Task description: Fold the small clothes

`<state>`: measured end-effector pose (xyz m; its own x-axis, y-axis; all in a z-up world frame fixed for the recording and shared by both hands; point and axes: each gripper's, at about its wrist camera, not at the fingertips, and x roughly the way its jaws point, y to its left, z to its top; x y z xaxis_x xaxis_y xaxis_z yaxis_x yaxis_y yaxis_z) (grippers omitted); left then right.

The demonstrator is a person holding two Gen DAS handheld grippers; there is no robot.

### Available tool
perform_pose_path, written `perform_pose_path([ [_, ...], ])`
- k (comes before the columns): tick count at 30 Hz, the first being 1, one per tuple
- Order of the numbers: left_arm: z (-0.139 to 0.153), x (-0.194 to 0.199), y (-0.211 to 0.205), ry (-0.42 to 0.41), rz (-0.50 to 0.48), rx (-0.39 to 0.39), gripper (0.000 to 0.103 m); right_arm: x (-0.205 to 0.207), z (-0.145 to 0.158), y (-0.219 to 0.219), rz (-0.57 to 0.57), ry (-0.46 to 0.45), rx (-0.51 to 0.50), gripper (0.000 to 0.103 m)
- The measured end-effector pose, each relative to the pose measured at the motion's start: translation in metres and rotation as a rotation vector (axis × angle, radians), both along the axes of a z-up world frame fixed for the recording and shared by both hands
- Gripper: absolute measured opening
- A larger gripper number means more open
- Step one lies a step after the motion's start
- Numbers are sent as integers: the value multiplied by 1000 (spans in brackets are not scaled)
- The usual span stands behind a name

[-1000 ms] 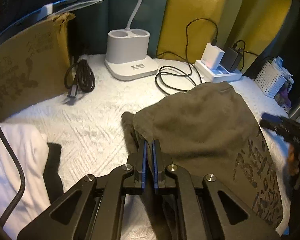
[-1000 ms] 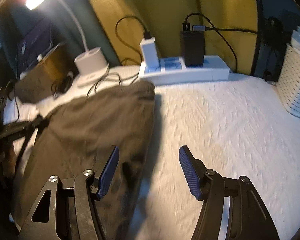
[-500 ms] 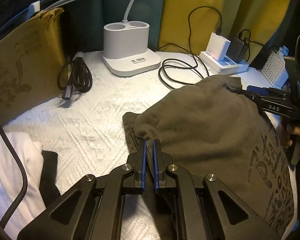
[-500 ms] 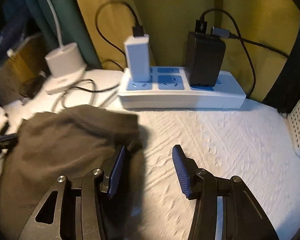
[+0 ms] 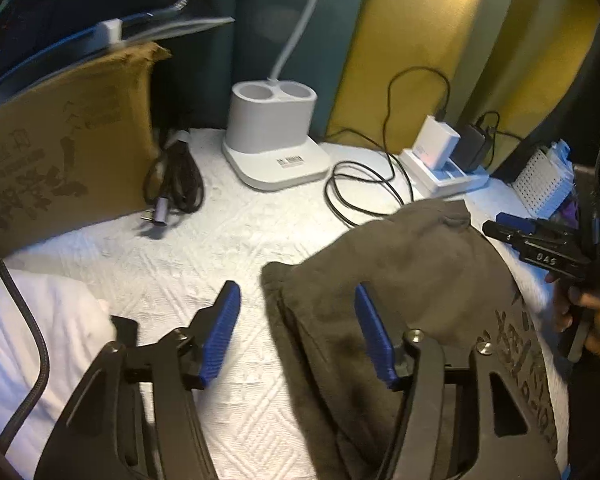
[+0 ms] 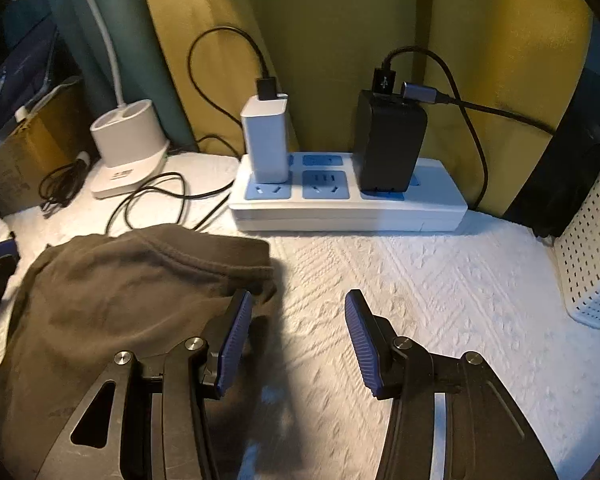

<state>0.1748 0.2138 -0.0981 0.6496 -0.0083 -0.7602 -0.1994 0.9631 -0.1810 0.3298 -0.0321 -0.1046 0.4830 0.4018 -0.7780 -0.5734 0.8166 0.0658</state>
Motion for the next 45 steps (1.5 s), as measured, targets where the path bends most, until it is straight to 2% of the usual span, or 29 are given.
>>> perform_pose_path([
  [2, -7, 5, -5, 18, -23, -12, 69, -5, 1, 0, 13, 12, 17, 66],
  [3, -11, 6, -6, 27, -30, -14, 70, -7, 1, 2, 18, 14, 26, 78],
  [4, -14, 8, -8, 39, -35, -14, 70, -8, 1, 1, 25, 16, 36, 79],
  [7, -24, 12, -12, 68, -44, 8, 70, -9, 0, 2, 39, 29, 37, 79],
  [10, -27, 14, -15, 62, -48, 19, 71, -9, -2, 4, 54, 33, 35, 79],
  [23, -24, 21, -41, 16, -159, -63, 71, -8, -15, 11, 97, 66, 83, 79],
  [27, -30, 29, -53, 30, -180, -4, 71, -9, -14, 15, 111, 69, 98, 79],
  [35, -33, 30, -57, 43, -180, 52, 69, -13, -11, 25, 160, 85, 126, 79],
  [38, -31, 27, -49, 54, -161, 30, 69, -18, -11, 31, 191, 76, 115, 73],
  [39, -31, 26, -47, 54, -159, 24, 69, -18, -12, 32, 201, 79, 118, 66],
  [43, -30, 23, -44, 43, -164, 13, 69, -18, -13, 32, 203, 80, 119, 66],
  [45, -32, 24, -51, 32, -163, 51, 69, -19, -13, 33, 208, 77, 116, 63],
])
